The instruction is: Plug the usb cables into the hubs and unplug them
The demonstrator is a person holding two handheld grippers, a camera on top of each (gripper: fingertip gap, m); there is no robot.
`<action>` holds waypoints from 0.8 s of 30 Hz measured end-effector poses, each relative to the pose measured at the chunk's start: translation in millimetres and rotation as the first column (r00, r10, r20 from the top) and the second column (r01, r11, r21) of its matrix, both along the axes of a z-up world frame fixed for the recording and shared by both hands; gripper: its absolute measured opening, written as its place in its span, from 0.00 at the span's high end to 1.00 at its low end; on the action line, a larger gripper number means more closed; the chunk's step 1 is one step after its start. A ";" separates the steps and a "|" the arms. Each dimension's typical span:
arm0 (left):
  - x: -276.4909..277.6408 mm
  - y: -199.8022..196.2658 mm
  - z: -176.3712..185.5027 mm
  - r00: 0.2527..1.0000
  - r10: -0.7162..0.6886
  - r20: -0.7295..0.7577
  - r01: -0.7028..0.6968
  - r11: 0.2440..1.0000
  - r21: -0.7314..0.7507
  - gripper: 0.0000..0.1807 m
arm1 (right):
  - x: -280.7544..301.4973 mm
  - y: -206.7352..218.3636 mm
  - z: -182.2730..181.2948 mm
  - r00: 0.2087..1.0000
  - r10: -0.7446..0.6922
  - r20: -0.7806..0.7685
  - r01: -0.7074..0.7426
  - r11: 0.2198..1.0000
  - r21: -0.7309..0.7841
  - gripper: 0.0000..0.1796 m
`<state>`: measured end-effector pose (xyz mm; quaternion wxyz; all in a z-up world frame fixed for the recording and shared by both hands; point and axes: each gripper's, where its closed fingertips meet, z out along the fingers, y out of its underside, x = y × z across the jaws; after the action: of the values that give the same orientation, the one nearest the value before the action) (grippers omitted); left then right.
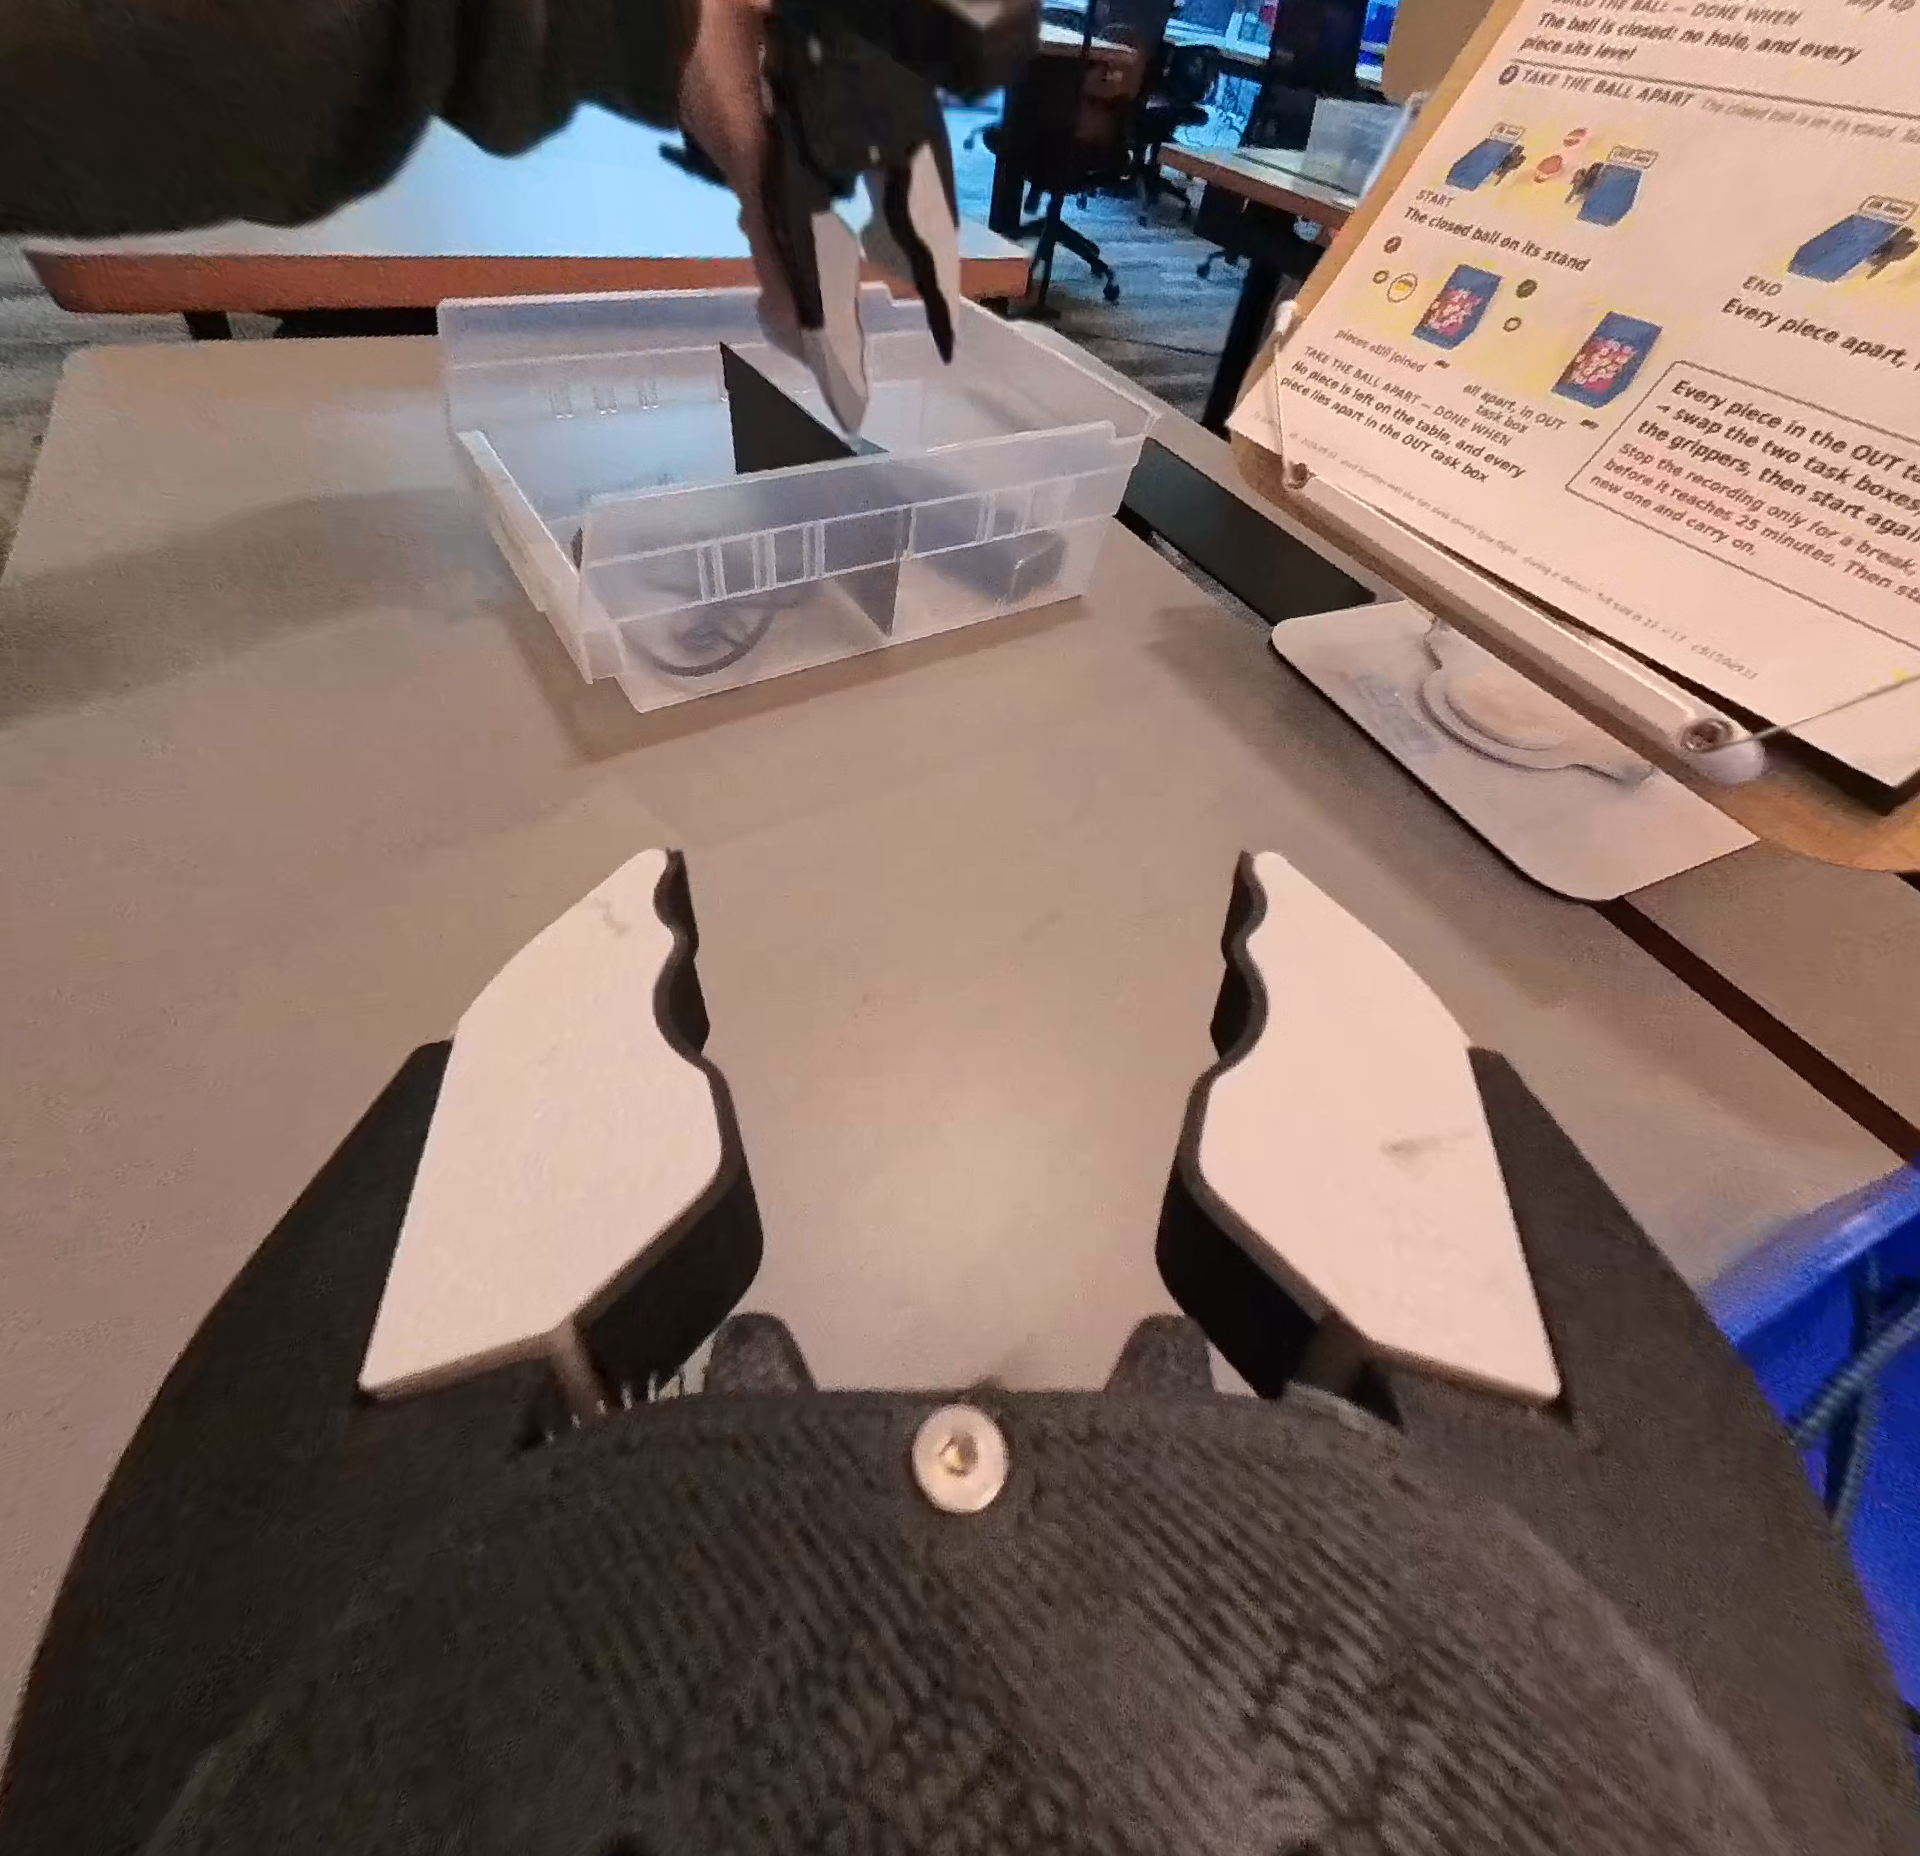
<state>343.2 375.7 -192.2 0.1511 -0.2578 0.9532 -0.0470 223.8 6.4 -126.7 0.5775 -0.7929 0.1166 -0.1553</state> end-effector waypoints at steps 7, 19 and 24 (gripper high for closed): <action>11.9 10.2 -63.5 0.966 0.031 -0.255 0.002 0.992 0.127 0.58 | 3.8 -17.6 -3.0 0.999 -0.006 -0.042 0.008 0.999 0.047 0.46; 9.9 16.0 -71.1 0.975 0.024 -0.219 0.019 0.981 0.191 0.68 | 7.7 -25.0 4.3 0.999 -0.023 -0.044 0.027 0.995 0.098 0.51; 6.7 12.5 -41.6 0.998 -0.043 -0.052 0.057 0.951 0.305 0.68 | 7.3 -24.5 6.8 0.999 -0.030 -0.039 0.034 0.994 0.106 0.51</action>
<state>350.0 388.2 -233.7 0.1668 -0.2080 0.9582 0.1033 231.1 -18.1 -119.9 0.6142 -0.7618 0.1482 -0.1431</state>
